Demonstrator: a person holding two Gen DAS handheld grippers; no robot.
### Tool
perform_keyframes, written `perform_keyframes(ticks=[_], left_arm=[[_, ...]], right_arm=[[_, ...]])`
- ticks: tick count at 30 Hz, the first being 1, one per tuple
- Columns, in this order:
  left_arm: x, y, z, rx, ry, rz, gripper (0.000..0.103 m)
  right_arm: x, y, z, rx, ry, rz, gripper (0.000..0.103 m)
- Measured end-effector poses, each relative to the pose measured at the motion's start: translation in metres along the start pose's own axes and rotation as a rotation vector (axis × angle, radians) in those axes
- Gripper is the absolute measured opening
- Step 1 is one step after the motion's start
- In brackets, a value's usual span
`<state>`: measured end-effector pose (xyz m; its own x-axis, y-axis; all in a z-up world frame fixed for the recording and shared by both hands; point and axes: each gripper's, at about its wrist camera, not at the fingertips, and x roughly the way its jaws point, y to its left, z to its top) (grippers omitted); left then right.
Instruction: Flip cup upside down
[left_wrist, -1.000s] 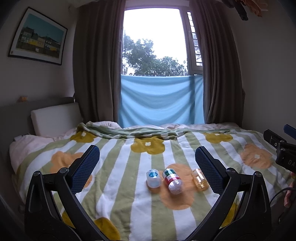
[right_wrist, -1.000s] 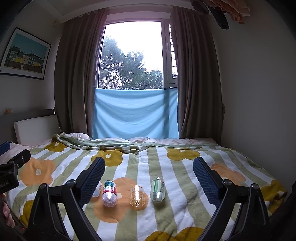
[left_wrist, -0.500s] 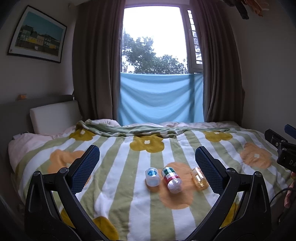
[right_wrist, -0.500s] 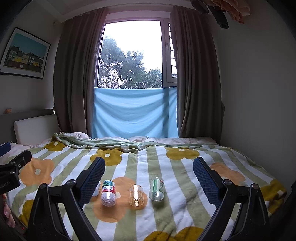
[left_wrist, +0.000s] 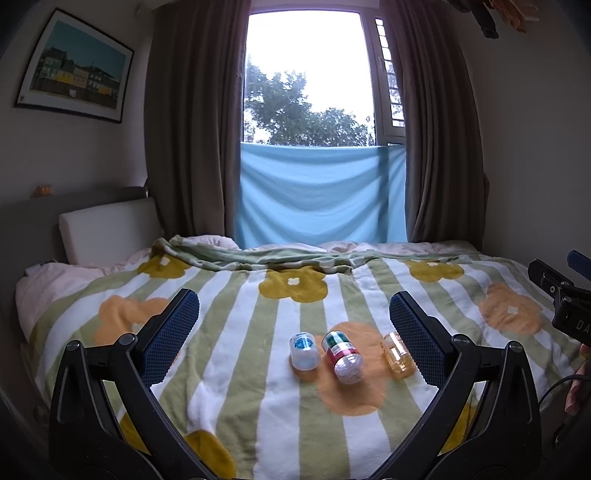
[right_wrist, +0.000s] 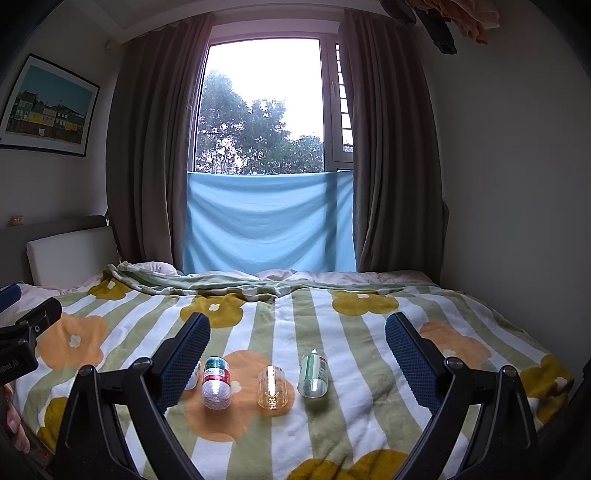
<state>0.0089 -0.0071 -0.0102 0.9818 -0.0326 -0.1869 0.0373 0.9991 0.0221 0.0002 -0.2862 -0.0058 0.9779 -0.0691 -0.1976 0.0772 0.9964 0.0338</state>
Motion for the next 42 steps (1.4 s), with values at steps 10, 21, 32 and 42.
perform_keyframes(ticks=[10,21,32,42], left_arm=[[0.003,0.000,-0.005,-0.004,0.009,0.000,0.103],[0.024,0.012,-0.007,-0.034,0.075,-0.007,0.103],[0.183,0.035,-0.018,-0.055,0.380,-0.071,0.103],[0.346,0.026,-0.097,-0.046,0.703,-0.085,0.103]], right_arm=[[0.000,-0.001,0.000,0.001,0.002,-0.002,0.095],[0.005,-0.007,-0.019,0.008,0.011,0.006,0.095],[0.043,0.001,-0.045,-0.022,0.099,0.030,0.095],[0.095,0.013,-0.083,-0.023,0.205,0.088,0.095]])
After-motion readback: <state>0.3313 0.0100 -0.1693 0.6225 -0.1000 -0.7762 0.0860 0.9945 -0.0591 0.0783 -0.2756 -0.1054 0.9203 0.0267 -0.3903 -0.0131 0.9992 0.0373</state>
